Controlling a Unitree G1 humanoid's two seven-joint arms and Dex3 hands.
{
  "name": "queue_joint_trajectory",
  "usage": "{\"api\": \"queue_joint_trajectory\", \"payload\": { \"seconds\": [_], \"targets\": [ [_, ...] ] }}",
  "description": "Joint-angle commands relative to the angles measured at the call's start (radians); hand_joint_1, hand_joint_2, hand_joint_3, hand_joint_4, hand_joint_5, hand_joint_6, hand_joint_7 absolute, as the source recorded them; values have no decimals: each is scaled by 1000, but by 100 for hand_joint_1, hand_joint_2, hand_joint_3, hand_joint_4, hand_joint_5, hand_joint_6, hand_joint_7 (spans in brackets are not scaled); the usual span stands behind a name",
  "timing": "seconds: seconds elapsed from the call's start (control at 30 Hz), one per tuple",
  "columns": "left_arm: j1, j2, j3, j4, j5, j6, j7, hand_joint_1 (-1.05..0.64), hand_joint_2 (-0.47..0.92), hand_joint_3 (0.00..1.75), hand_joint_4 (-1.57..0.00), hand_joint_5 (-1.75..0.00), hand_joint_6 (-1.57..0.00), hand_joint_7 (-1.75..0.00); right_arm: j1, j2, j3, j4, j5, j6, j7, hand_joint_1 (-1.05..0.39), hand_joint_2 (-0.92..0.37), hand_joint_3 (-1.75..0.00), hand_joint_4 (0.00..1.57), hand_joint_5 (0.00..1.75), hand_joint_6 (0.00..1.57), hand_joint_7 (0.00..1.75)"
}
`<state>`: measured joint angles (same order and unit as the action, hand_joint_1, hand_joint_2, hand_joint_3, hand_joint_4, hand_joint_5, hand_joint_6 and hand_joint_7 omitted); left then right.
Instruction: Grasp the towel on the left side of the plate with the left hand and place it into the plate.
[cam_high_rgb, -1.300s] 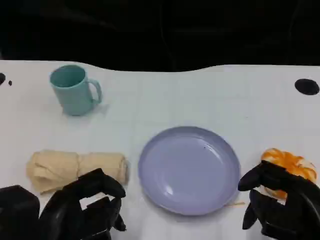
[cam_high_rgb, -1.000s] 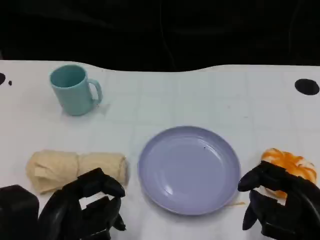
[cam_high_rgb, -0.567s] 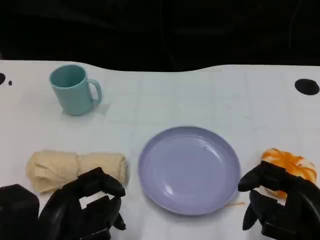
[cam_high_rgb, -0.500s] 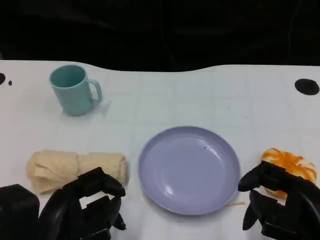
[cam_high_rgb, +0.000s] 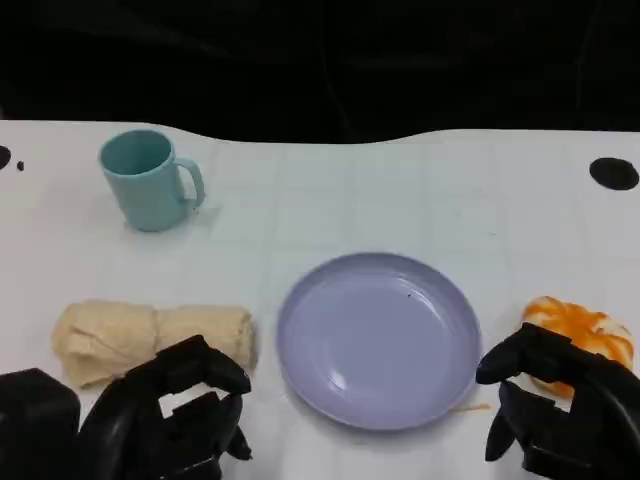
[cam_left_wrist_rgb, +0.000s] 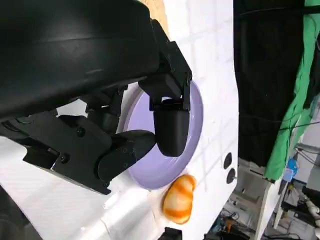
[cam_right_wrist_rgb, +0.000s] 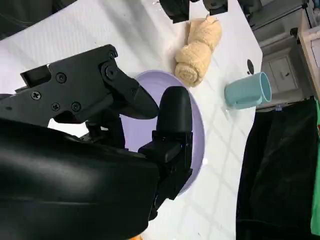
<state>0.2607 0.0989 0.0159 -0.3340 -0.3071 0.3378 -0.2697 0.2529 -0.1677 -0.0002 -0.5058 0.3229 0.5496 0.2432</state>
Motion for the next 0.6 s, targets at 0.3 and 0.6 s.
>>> {"api": "queue_joint_trajectory", "payload": {
  "seconds": [0.3, 0.6],
  "targets": [
    [13, -15, 0, 107, 112, -370, -5, -21, 72, 76, -39, -142, -37, -77, -8, -10, 1, 2, -7, -7, -2, -7, -78, -100, 60, 175, 46, 153],
    [-1, 6, 9, 235, 356, -659, 110, -36, 92, 14, -23, -96, -31, -27, -3, -7, 5, 2, -7, -18, 1, -7, -78, -99, 59, 175, 46, 153]
  ]
}}
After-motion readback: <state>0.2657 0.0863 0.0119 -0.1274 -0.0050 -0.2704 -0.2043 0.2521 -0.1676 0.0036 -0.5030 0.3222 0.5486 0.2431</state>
